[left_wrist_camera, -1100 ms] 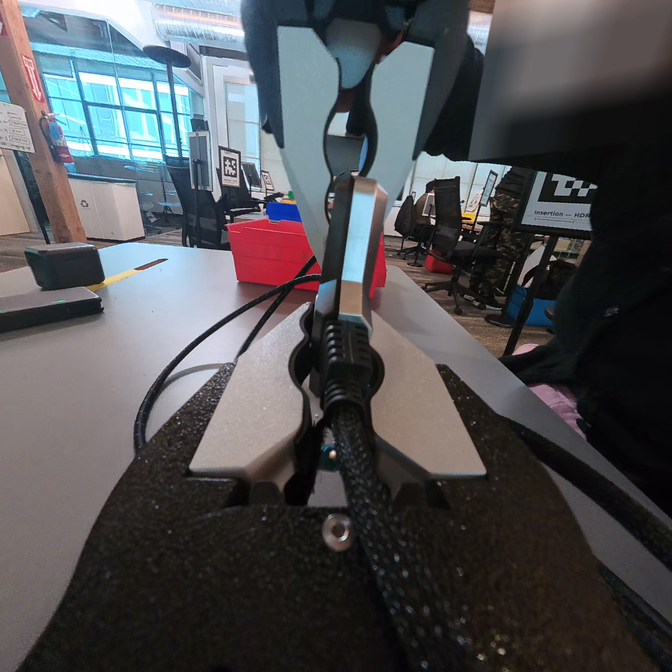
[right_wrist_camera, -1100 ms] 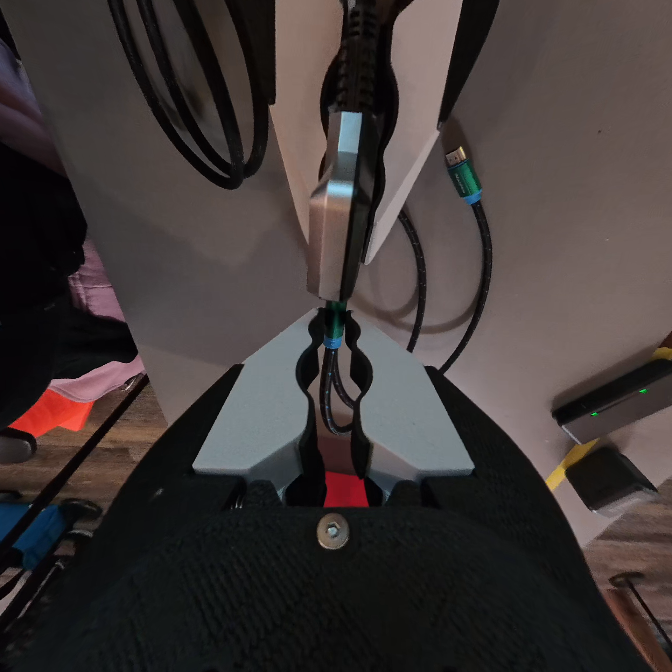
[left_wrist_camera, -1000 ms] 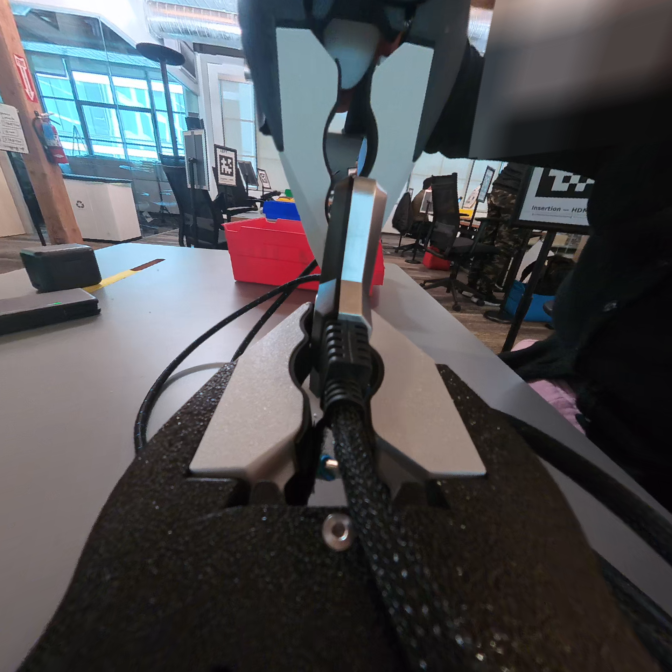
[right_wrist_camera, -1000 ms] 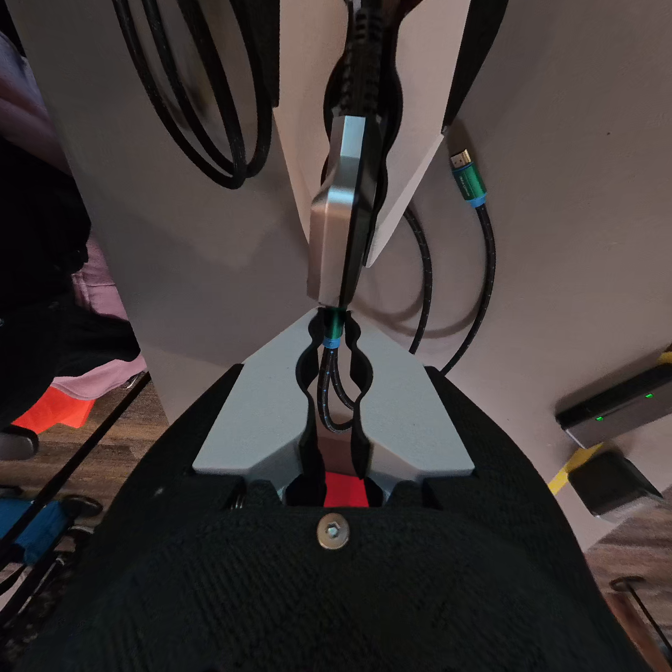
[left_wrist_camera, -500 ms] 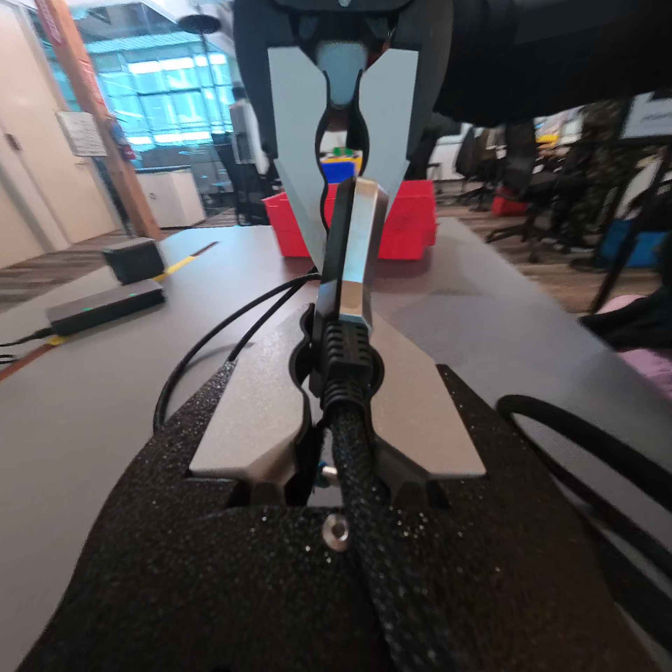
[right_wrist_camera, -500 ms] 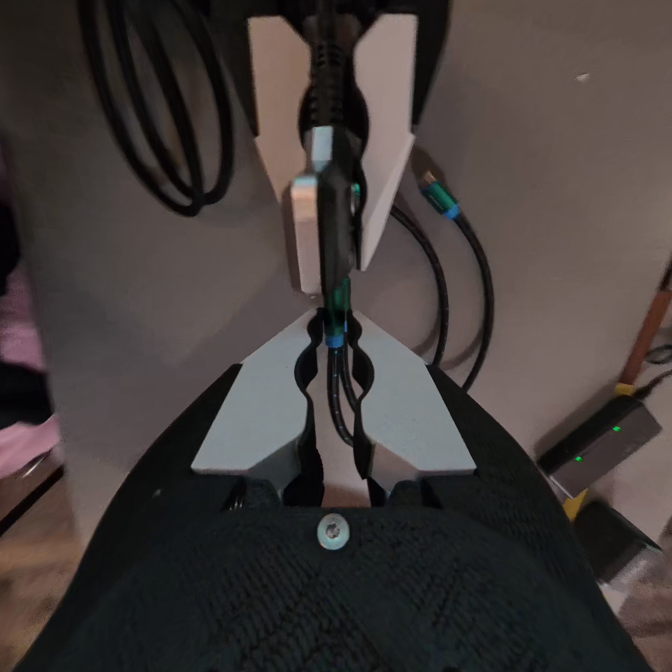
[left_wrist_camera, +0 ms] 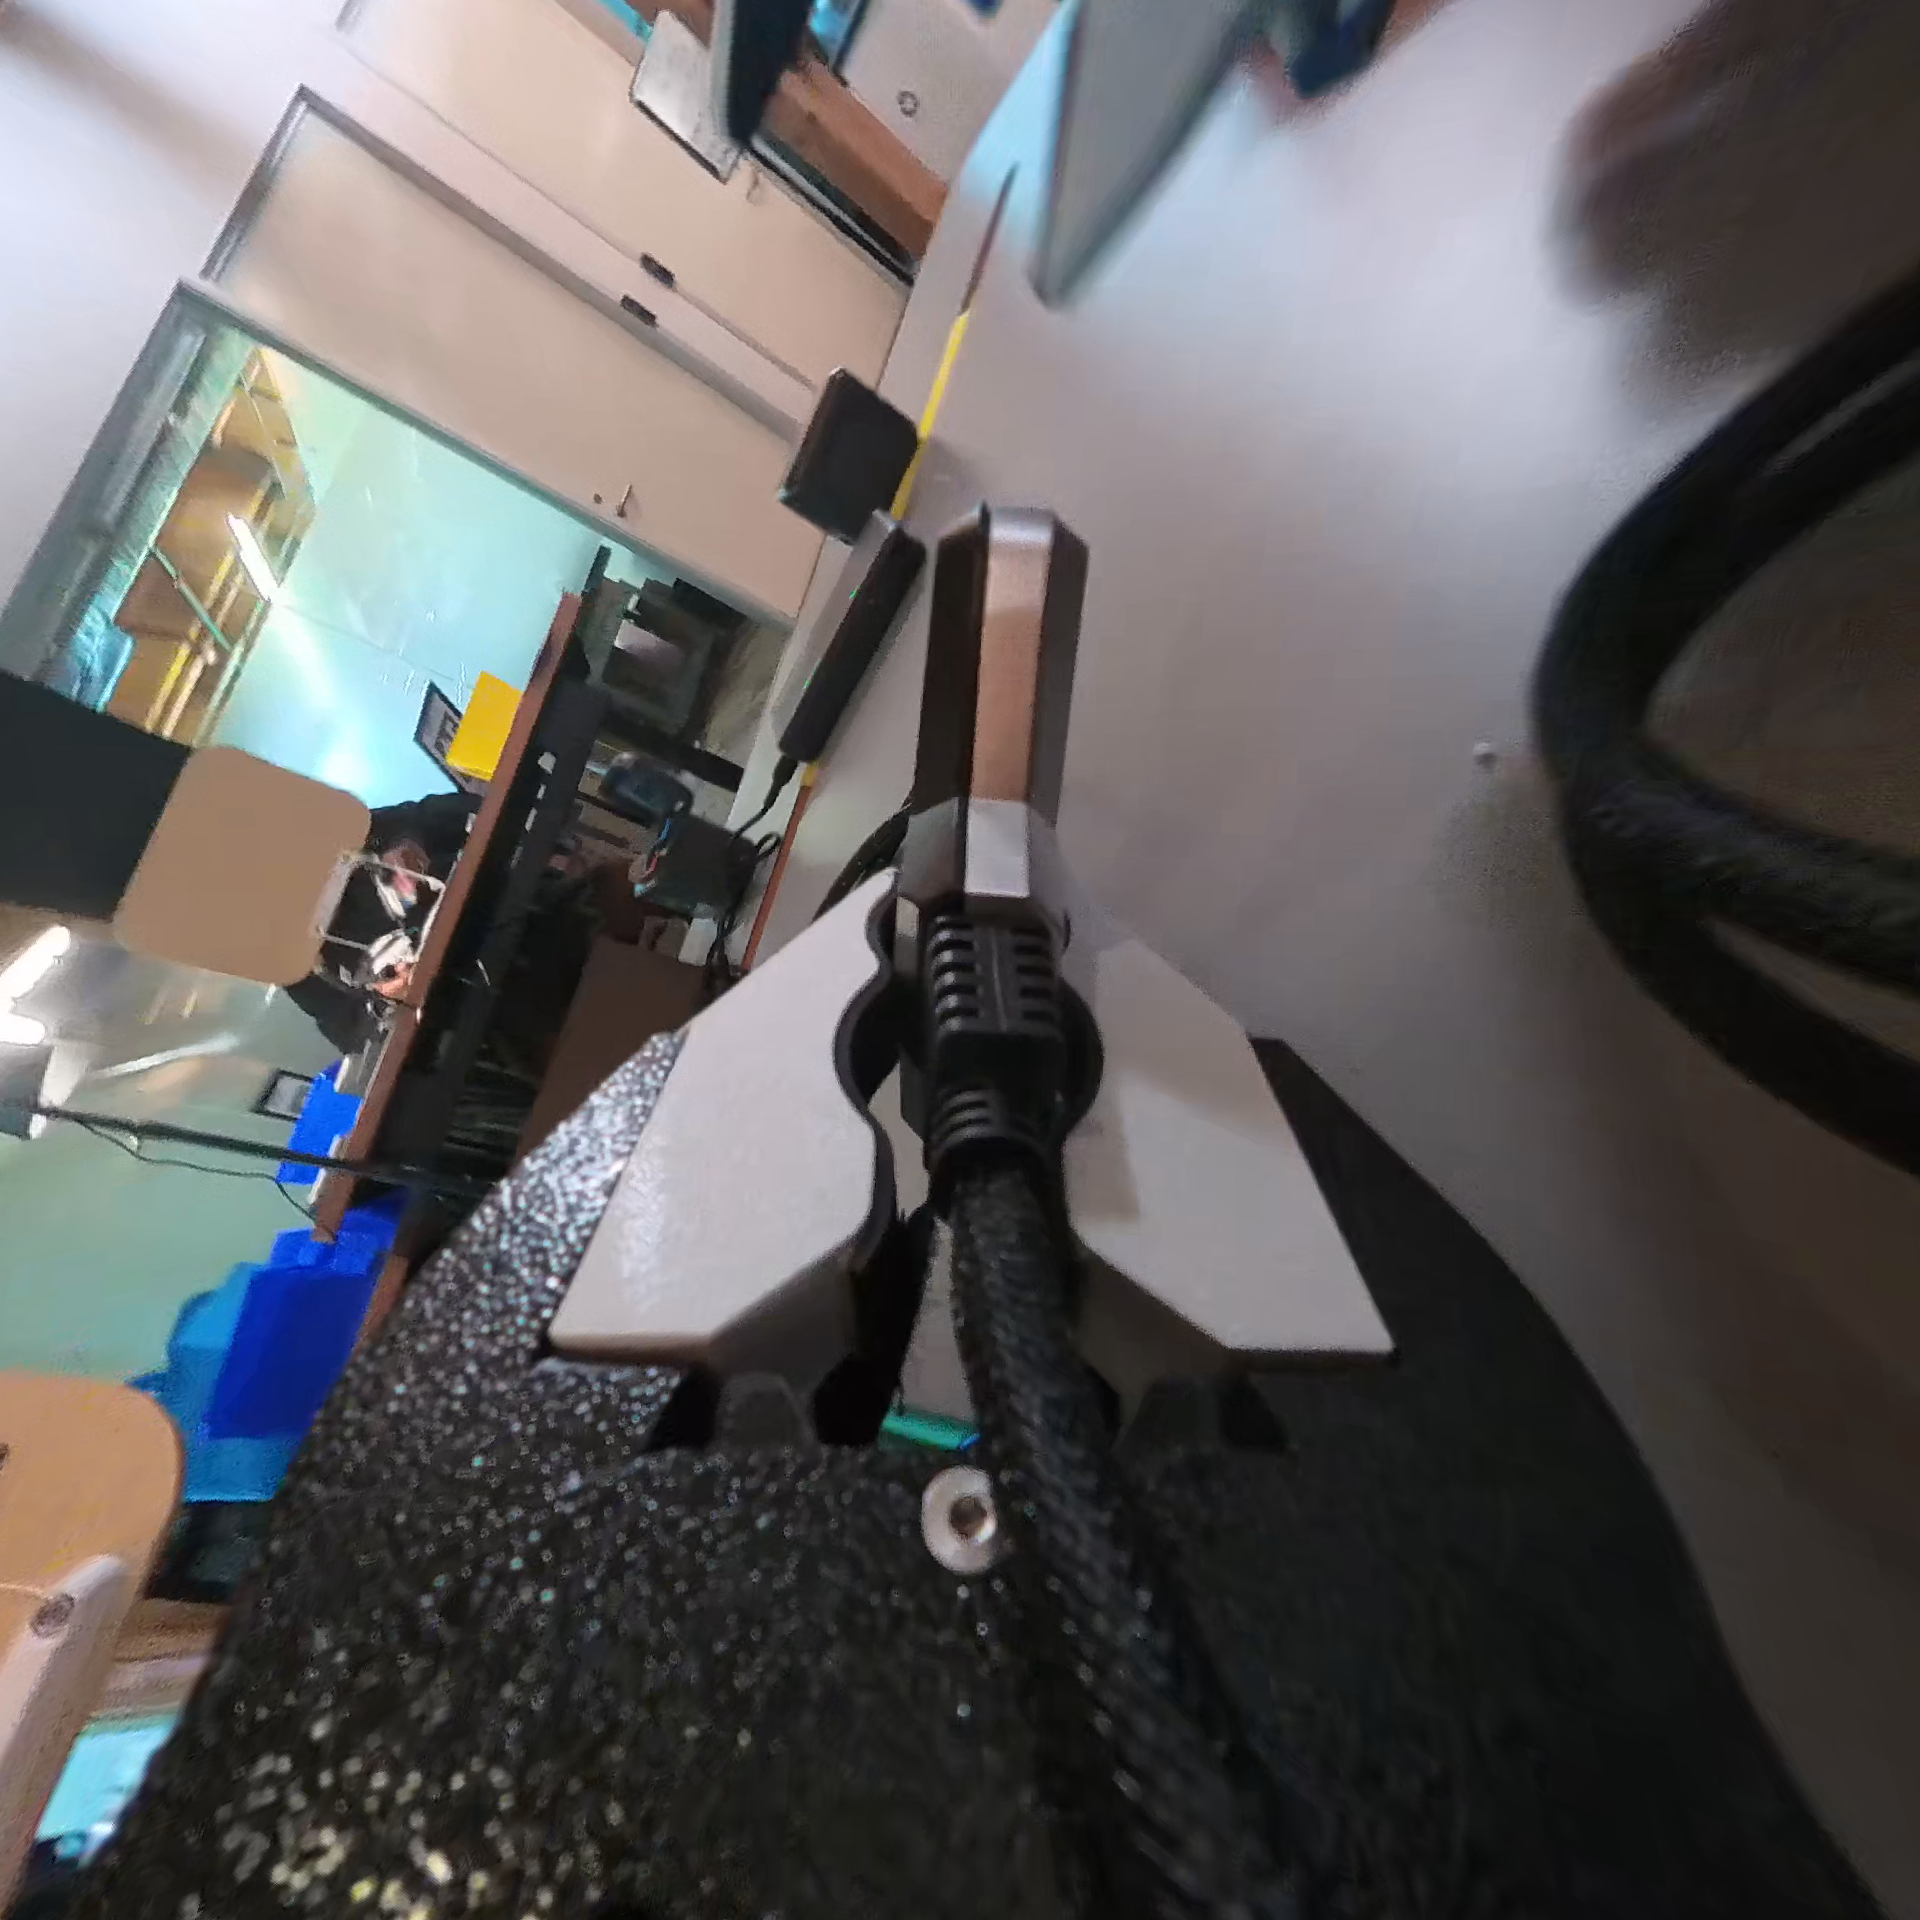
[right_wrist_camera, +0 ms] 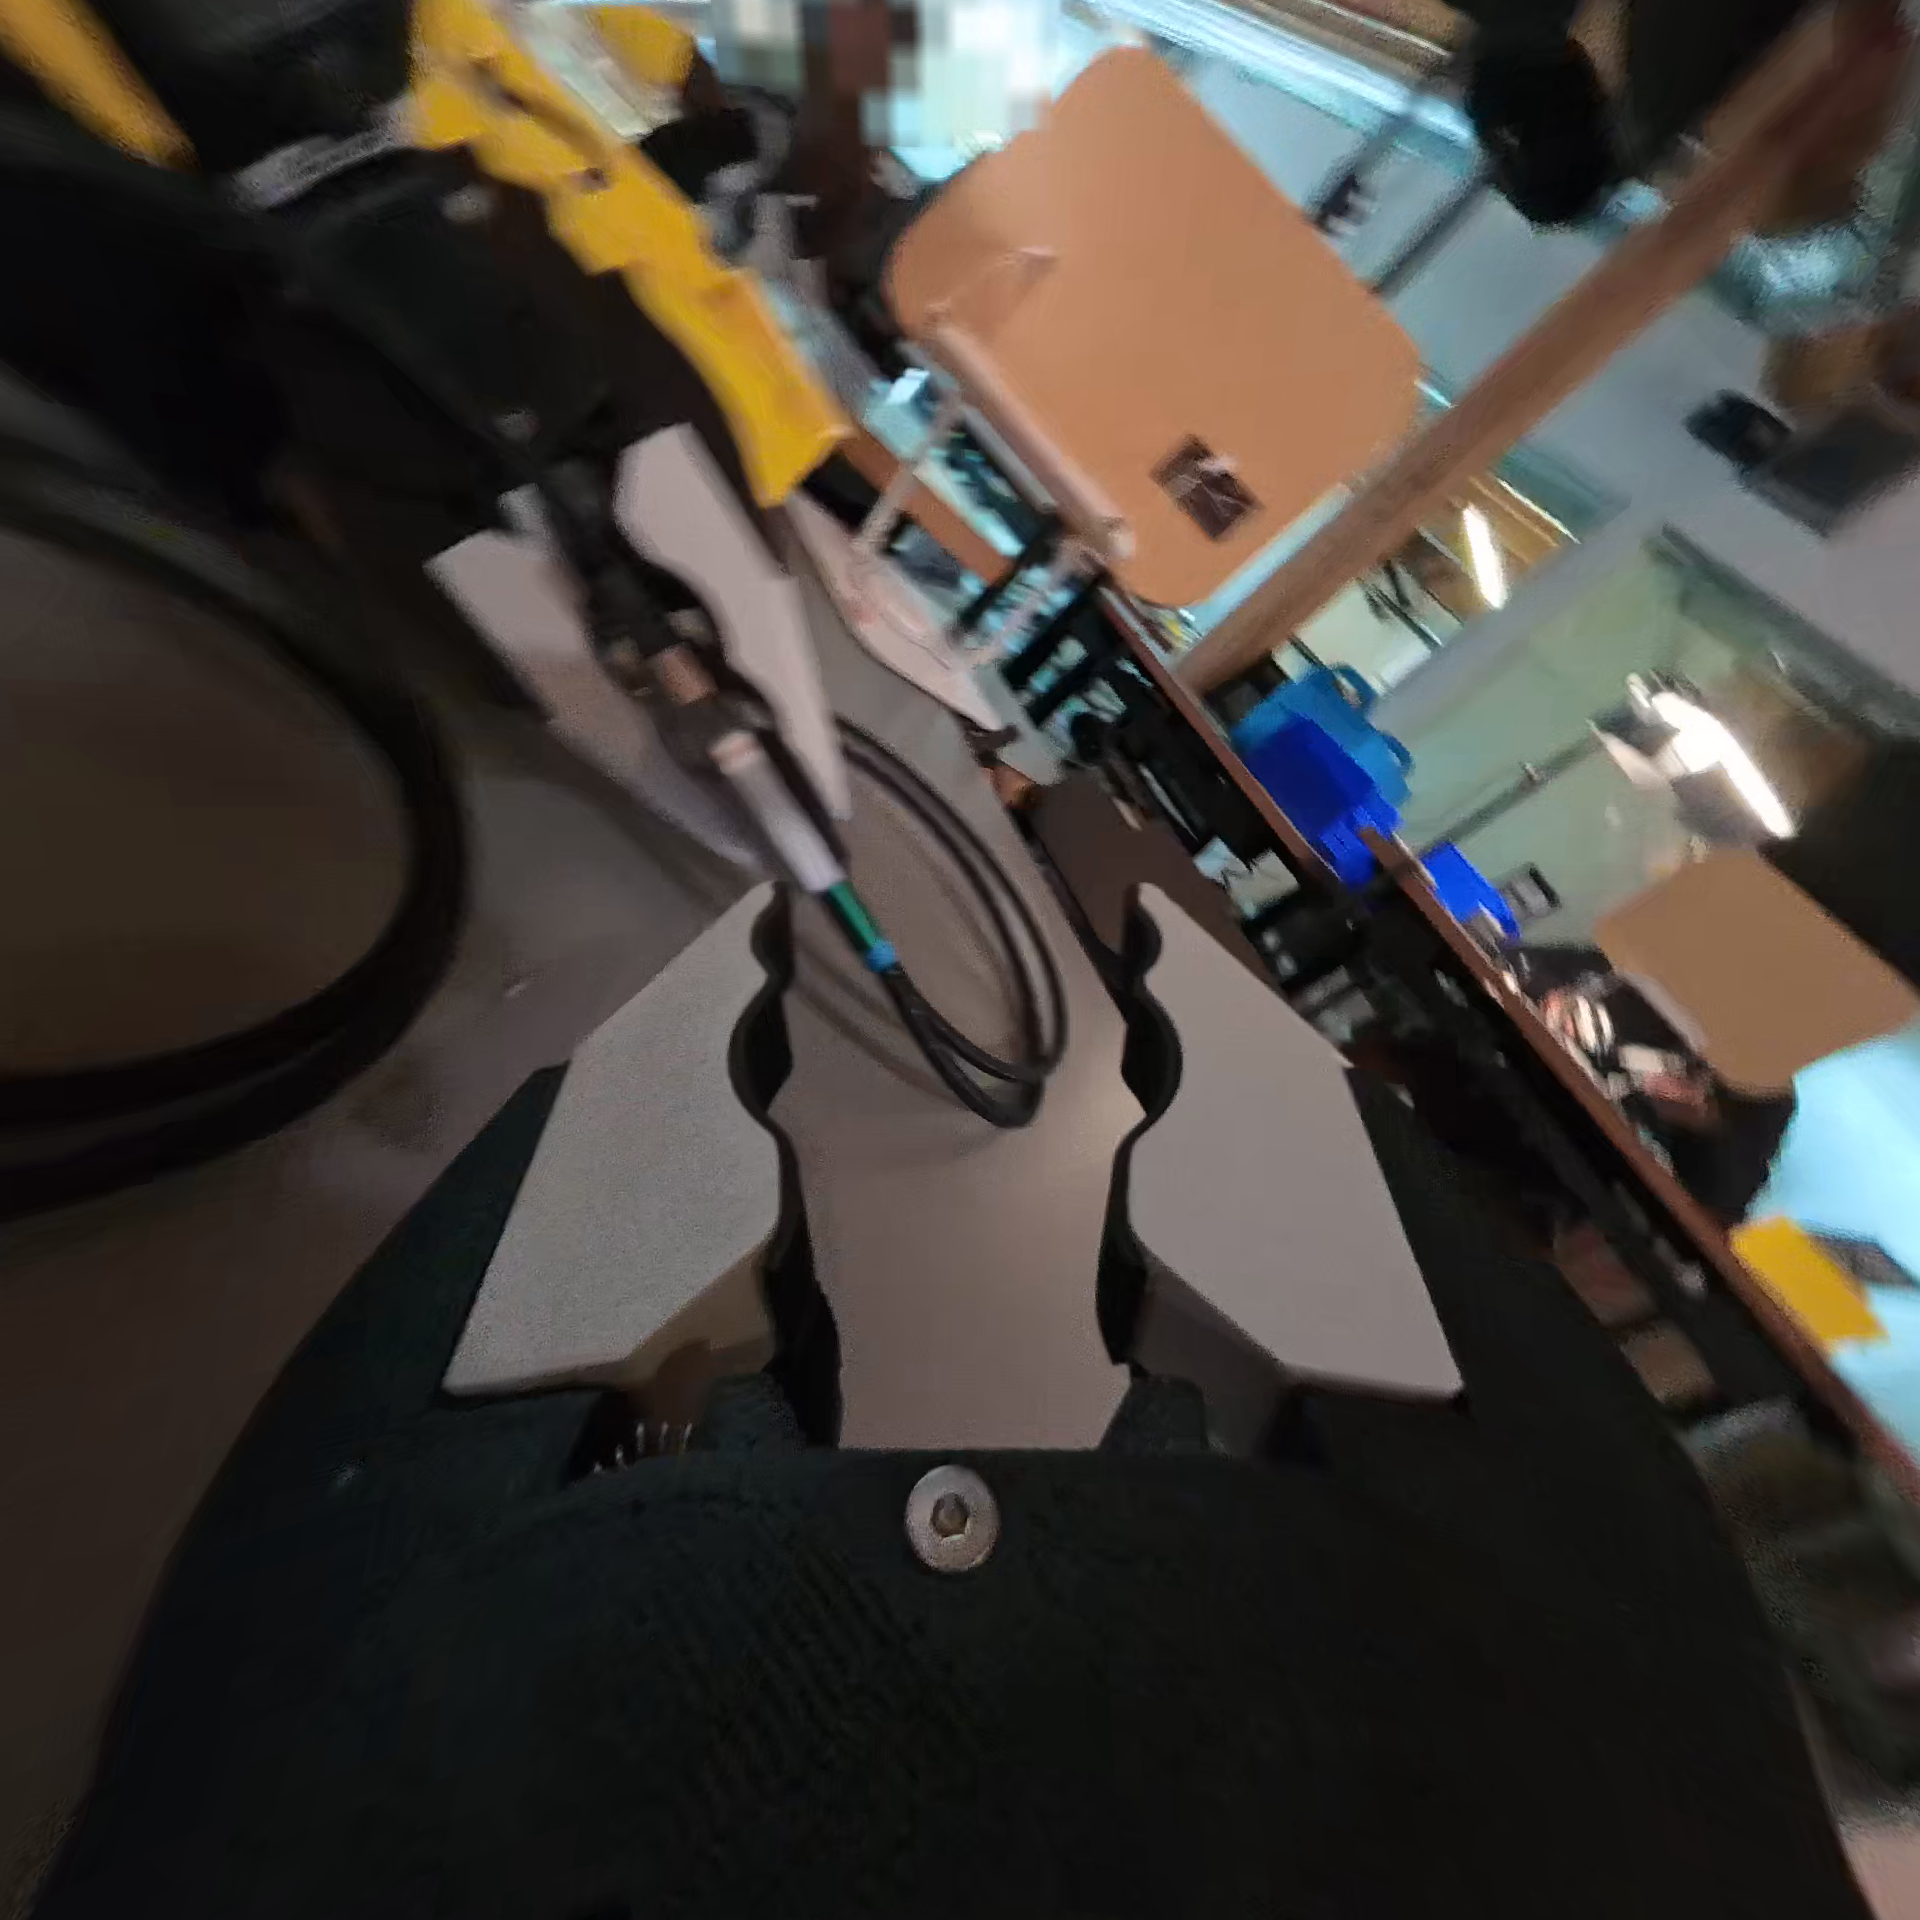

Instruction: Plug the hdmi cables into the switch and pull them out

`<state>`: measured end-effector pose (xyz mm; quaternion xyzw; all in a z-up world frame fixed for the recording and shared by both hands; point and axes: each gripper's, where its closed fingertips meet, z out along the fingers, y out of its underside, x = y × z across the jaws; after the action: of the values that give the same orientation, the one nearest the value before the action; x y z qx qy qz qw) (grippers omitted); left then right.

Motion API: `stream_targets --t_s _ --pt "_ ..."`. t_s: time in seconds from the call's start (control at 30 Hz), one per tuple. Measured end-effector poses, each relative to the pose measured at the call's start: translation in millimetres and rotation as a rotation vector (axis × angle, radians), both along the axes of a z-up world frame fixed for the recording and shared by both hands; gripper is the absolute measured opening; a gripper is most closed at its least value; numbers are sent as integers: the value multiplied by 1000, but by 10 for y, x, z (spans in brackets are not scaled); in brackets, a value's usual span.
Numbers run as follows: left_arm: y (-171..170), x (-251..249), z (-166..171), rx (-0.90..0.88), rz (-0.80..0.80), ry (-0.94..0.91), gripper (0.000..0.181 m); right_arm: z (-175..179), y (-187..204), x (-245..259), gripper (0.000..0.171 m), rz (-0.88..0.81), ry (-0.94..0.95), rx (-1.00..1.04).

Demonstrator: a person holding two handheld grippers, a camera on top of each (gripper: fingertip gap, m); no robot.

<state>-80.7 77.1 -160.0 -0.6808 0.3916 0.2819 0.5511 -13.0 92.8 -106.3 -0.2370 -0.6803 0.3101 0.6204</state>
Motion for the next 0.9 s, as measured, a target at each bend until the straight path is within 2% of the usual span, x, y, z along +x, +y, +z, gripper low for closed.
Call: stream_targets --t_s 0.03,0.1,0.23,0.3,0.47,0.53,0.6,0.7,0.77,0.8,0.9 --pt "-2 35 -22 -6 -13 21 20 -125 -85 -7 68 29 -36 86" --pt "1 75 -40 -10 -26 40 20 -241 -145 -59 68 3 -42 234" --pt "-22 186 -62 -10 -74 88 20 -397 -312 -189 66 -18 -72 367" --pt "-40 255 -88 -11 -108 125 20 -448 -338 -205 50 -39 -63 445" --pt "-65 352 -109 12 -138 235 23 -488 -363 -206 26 -78 -21 599" --pt "-53 326 -56 57 -99 288 37 -509 -327 -212 24 -101 -47 577" --pt "-24 261 86 141 -26 292 70 -518 -250 -216 24 -134 -76 539" --pt "-77 183 385 294 23 214 104 -464 -62 -212 23 -211 -86 465" --pt "-217 178 652 431 9 163 107 -339 68 -176 22 -260 -53 375" --pt "-307 189 793 509 -7 126 103 -294 147 -146 22 -286 -49 326" --pt "-488 44 1091 637 -9 -100 101 -200 403 -50 21 -367 -38 253"
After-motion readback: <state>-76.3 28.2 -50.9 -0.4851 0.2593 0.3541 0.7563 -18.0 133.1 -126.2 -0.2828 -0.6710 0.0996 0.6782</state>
